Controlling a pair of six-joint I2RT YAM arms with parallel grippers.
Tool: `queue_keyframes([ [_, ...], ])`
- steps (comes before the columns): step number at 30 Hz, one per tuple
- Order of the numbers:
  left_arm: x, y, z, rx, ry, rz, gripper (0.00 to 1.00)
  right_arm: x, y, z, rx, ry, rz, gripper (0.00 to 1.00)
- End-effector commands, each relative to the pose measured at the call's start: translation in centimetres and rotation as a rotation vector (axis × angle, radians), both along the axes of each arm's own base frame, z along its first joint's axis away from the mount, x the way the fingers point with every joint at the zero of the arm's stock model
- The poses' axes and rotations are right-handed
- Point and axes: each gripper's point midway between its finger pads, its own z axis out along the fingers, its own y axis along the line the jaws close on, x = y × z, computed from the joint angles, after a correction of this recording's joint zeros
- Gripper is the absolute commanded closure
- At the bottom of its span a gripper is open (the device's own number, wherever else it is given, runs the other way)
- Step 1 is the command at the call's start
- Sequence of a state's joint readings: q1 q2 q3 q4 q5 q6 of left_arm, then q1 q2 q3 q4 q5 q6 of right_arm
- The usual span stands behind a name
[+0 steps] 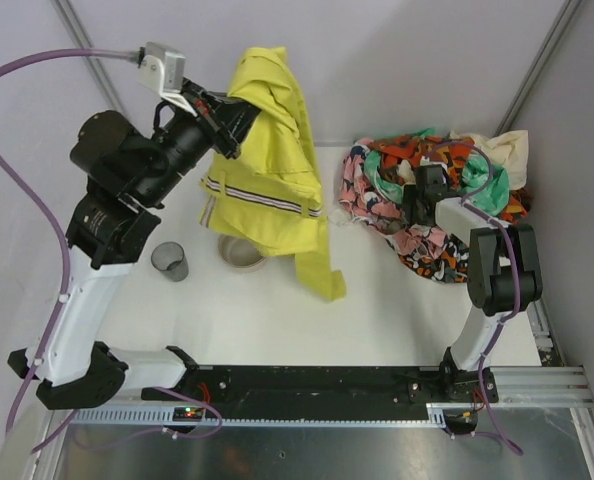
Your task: Pick out a specific cloth from the pile
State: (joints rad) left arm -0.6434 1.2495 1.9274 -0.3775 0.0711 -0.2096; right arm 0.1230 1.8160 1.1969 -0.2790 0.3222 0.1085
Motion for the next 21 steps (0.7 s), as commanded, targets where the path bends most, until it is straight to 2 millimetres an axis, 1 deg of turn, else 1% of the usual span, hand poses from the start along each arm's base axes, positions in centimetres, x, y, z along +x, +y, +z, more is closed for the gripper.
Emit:
queue_keyframes([
  [1, -1.7, -1.5, 2.1, -0.017, -0.066, -0.121, 0.99, 1.3, -0.5, 0.6, 0.04, -0.047, -0.034, 0.16],
  [4, -2.2, -2.7, 1.9, -0.012, -0.052, -0.186, 0.99, 1.3, -0.1, 0.9, 0.053, -0.049, -0.015, 0.16],
  [7, -2.7, -4.2, 0.8, 0.003, -0.019, -0.265, 0.99, 1.3, 0.8, 1.6, 0.078, -0.061, 0.029, 0.16],
  [10, -2.6, -5.2, -1.0, 0.015, 0.032, -0.302, 0.99, 1.3, 2.0, 3.2, 0.082, -0.09, 0.076, 0.16],
  [11, -2.4, -5.4, -1.6, 0.02, 0.05, -0.3, 0.99, 1.2, 2.4, 3.8, 0.083, -0.099, 0.087, 0.16],
  [13, -1.6, -5.6, -3.3, 0.025, 0.096, -0.276, 0.99, 1.1, 3.4, 5.6, 0.09, -0.134, 0.113, 0.15],
  [16, 0.5, -6.0, -6.7, 0.042, 0.185, -0.217, 0.99, 0.4, 4.7, 8.8, 0.103, -0.198, 0.143, 0.14],
  [18, 2.7, -6.1, -10.2, 0.062, 0.267, -0.137, 0.99, -0.2, 5.5, 11.2, 0.111, -0.249, 0.161, 0.13],
  [19, 3.9, -6.0, -11.9, 0.072, 0.305, -0.086, 0.99, -0.6, 5.8, 12.5, 0.115, -0.279, 0.168, 0.13],
  [21, 6.1, -5.4, -15.6, 0.098, 0.376, 0.03, 0.99, -1.4, 6.1, 14.4, 0.125, -0.321, 0.168, 0.11],
])
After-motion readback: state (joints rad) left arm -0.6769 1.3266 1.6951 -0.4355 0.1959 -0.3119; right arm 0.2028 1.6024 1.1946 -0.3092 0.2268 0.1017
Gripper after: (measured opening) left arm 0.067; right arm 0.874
